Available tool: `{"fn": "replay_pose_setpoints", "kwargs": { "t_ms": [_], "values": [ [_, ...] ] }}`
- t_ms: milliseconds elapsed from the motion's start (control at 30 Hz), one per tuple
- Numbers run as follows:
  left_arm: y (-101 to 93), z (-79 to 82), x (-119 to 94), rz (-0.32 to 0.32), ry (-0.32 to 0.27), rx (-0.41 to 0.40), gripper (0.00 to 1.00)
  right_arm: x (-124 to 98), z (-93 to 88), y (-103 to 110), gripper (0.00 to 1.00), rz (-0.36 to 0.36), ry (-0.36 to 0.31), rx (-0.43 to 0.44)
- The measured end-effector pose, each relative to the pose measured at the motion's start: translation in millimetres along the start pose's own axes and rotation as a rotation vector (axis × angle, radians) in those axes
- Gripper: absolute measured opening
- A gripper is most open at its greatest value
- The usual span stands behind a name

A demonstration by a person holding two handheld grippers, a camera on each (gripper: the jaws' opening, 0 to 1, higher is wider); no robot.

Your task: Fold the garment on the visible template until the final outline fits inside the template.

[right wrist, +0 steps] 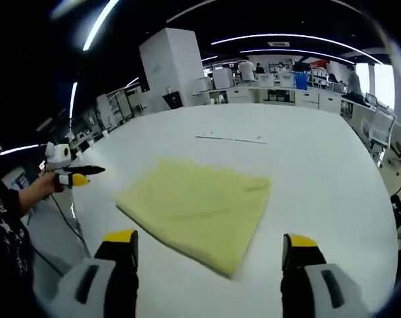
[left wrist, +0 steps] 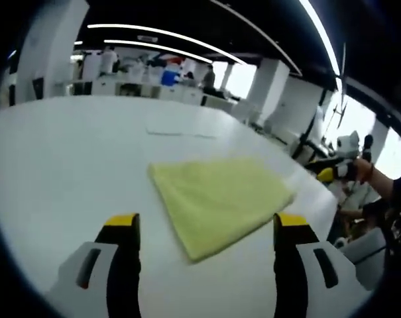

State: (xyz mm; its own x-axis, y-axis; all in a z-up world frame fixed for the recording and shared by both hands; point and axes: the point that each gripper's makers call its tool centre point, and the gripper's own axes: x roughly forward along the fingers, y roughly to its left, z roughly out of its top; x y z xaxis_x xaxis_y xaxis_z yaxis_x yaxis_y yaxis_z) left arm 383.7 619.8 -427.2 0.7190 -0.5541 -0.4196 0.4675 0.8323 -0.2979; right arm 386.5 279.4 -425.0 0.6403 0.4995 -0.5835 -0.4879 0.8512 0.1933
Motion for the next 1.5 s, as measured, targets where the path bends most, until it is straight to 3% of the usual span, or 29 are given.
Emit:
{"fn": "replay_pose_setpoints", "kwargs": {
  "t_ms": [200,267,433,600,800,1033,1500],
  "values": [
    [-8.4,8.7,-16.8,-0.004,-0.019,-0.002,0.90,-20.8,14.0,11.3,0.98,-0.004,-0.038,-0.011],
    [-18.1,9.6,-21.9,-0.003,-0.031,-0.003,0.93,-28.6,15.4,16.4,0.99,-0.001,-0.047,-0.012],
    [-21.1,13.5,-28.6,-0.003,-0.048,-0.006,0.99,-43.3,16.3,23.6,0.99,-0.003,-0.065,-0.013],
    [-25.0,20.3,-42.1,0.007,-0.083,-0.019,0.99,-53.6,14.6,30.9,1.00,0.001,-0.088,-0.010],
    [-32.3,18.2,-49.5,0.007,-0.081,-0.010,0.99,-63.4,6.2,33.3,1.00,-0.025,-0.085,-0.033],
    [-32.3,16.6,-53.9,0.021,-0.091,-0.015,0.99,-67.3,-4.5,33.4,1.00,-0.053,-0.069,-0.066],
    [-25.1,4.3,-57.4,0.055,-0.056,-0.021,0.99,-64.2,-6.4,35.2,1.00,-0.060,-0.088,-0.033]
  ]
}}
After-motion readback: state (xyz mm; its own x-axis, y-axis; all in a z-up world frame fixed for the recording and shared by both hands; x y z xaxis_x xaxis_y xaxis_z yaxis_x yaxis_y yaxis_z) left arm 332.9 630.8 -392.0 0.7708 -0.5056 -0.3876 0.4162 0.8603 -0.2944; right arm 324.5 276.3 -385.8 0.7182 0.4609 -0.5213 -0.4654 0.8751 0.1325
